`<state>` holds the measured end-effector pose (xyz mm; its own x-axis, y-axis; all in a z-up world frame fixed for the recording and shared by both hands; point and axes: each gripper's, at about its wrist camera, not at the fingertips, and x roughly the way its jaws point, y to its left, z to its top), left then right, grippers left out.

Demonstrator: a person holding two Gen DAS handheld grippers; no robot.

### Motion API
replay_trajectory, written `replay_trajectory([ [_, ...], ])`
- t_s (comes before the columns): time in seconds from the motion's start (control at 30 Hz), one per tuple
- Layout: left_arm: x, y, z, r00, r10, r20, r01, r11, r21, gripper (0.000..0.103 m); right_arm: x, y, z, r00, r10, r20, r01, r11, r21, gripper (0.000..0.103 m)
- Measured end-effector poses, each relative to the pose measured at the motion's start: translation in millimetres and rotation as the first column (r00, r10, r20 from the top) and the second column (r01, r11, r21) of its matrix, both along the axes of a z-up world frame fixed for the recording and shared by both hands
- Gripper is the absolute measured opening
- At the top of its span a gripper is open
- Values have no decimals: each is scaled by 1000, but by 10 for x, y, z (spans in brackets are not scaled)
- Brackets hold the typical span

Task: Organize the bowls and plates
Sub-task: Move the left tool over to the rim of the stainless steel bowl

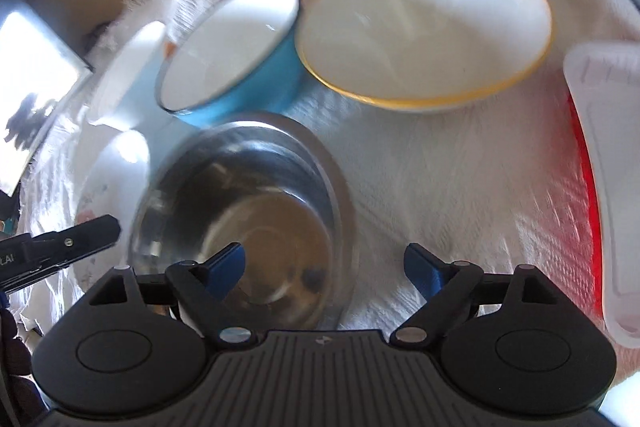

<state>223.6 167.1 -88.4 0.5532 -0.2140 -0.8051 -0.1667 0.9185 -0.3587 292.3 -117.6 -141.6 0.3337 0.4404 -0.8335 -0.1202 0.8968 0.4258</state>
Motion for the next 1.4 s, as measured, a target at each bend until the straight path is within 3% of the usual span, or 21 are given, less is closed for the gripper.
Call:
replay_trajectory([
  [0.13, 52, -18, -41, 1000, 22, -13, -22, 1000, 14, 21, 72, -8, -26, 997, 67, -33, -65, 997, 43, 103],
  [0.2, 60, -45, -45, 1000, 19, -11, -19, 1000, 18, 21, 81, 4, -33, 994, 99, -40, -97, 994, 50, 103],
  [0.53, 159, -105, -51, 1000, 18, -9, -18, 1000, 12, 20, 11, 284, 11, 956, 293, -5, -292, 951, -96, 103],
  [0.67, 183, -183, -138, 999, -4, -53, 3, 1000, -14, 20, 62, 181, 23, 962, 274, -11, -275, 961, -38, 101],
  [0.73, 148, -202, -167, 998, -2, -63, 1, 1000, -24, 20, 61, 138, 63, 965, 261, 33, -259, 965, -38, 101],
  [0.8, 69, -203, -68, 1000, -7, -13, 7, 1000, -1, 20, 29, 138, 115, 956, 273, 102, -266, 961, -76, 91],
  [0.87, 17, -190, 83, 999, -24, 46, 21, 998, 58, 20, 42, 158, 137, 957, 262, 125, -244, 959, -143, 73],
  [0.93, 29, -167, 170, 996, -51, 76, 41, 991, 127, 20, 69, 159, 163, 961, 249, 120, -230, 961, -151, 68],
  [1.0, 111, -137, 142, 997, -64, 51, 54, 982, 178, 20, 69, 168, 184, 964, 239, 113, -223, 965, -141, 66],
  [1.2, 285, -111, -165, 989, -150, -16, 151, 981, 126, 24, -7, 273, 131, 982, 164, 91, -149, 976, -156, 64],
  [1.33, 300, -72, -261, 987, -161, -25, 162, 985, 65, 31, -35, 332, 75, 988, 142, 63, -128, 975, -180, 41],
  [1.4, 272, -27, -265, 985, -155, -69, 158, 987, 40, 28, -71, 371, 92, 987, 150, 54, -138, 973, -185, 41],
])
